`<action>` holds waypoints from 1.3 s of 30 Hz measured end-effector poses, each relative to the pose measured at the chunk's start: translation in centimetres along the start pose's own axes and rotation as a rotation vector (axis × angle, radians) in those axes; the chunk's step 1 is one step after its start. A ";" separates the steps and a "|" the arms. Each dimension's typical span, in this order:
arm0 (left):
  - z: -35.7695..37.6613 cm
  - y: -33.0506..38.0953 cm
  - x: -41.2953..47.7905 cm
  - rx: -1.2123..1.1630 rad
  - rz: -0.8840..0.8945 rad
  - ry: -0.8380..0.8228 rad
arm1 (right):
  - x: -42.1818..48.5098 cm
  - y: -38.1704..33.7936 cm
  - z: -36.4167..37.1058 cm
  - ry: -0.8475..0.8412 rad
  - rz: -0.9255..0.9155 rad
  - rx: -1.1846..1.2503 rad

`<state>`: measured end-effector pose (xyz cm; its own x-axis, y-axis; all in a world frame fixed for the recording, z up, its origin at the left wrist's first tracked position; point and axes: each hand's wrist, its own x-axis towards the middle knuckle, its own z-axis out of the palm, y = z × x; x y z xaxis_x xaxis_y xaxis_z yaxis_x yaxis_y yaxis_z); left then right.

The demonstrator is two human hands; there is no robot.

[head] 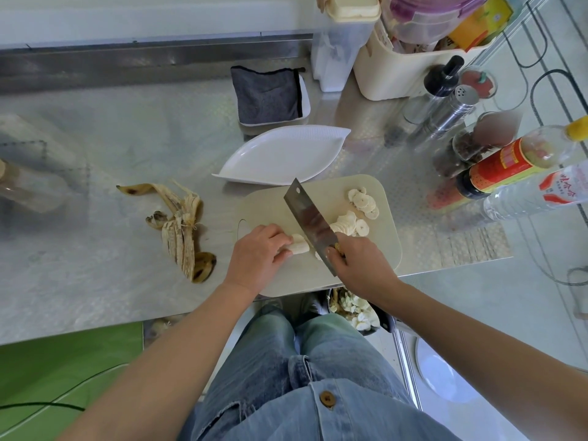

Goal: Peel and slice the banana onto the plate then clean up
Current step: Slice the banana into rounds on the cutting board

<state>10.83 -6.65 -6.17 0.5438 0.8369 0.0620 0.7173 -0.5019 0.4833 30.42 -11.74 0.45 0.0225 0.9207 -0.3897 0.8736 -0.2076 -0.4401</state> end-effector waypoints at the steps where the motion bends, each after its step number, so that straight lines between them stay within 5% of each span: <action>1: 0.0 0.0 0.0 0.001 0.000 0.000 | 0.0 -0.1 -0.2 -0.009 -0.011 -0.010; 16: 0.1 -0.1 0.1 -0.019 0.013 0.012 | -0.7 0.0 0.0 -0.123 -0.003 -0.093; 39: -0.1 0.1 0.1 -0.015 0.001 0.017 | -0.4 -0.4 0.1 -0.026 -0.025 -0.052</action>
<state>10.88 -6.62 -6.09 0.5370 0.8400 0.0777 0.7097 -0.4997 0.4966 29.98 -12.03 0.67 -0.0122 0.9163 -0.4004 0.8980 -0.1660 -0.4075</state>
